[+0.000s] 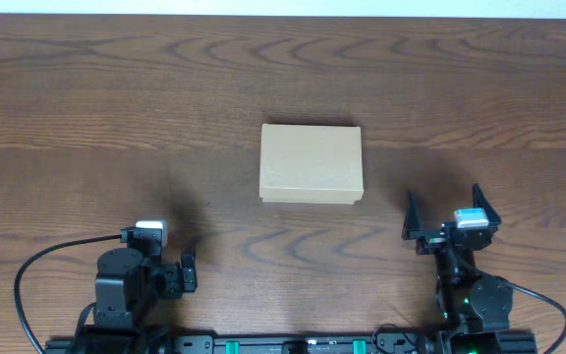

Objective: Pack container

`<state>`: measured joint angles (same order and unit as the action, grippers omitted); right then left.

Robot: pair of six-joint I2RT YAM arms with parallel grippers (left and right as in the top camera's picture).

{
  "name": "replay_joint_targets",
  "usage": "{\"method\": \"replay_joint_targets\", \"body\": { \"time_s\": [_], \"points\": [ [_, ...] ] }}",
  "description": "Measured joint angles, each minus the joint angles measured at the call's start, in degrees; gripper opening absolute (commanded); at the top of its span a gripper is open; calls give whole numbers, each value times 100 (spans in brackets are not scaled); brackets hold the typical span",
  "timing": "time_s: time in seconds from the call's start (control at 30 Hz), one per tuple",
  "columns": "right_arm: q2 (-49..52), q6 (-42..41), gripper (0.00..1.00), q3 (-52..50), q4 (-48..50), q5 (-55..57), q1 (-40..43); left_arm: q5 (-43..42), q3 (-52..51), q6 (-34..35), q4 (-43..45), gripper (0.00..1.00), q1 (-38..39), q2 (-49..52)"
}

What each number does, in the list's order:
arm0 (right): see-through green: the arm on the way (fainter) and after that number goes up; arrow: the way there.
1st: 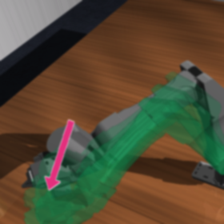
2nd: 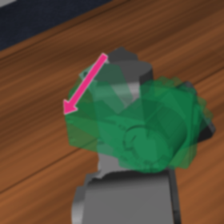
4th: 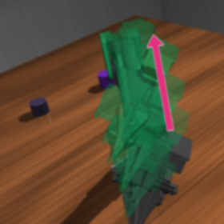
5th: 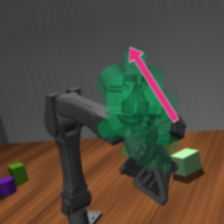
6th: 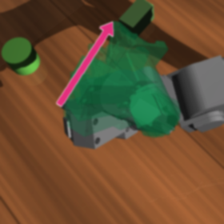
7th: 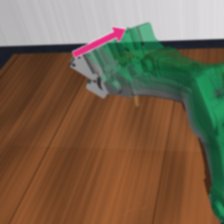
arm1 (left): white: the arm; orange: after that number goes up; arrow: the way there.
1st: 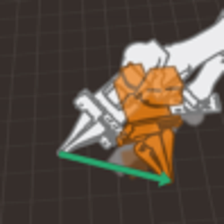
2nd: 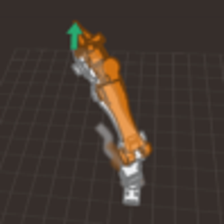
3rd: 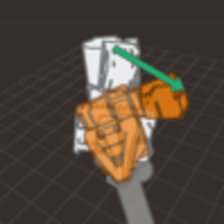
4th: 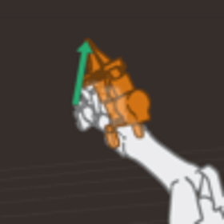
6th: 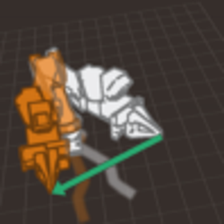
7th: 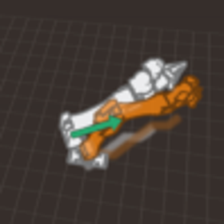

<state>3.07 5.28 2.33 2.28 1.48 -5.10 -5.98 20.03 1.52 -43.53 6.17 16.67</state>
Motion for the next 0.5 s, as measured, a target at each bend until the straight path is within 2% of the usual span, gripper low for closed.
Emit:
{"method": "replay_joint_targets", "body": {
  "time_s": [0.27,0.5],
  "points": [
    [-238,35,99,-190,-599,44,-7,0,0,0,-2,95,0,0],
    [-238,120,99,-190,-616,39,-35,0,0,0,0,95,0,0]
  ]
}}
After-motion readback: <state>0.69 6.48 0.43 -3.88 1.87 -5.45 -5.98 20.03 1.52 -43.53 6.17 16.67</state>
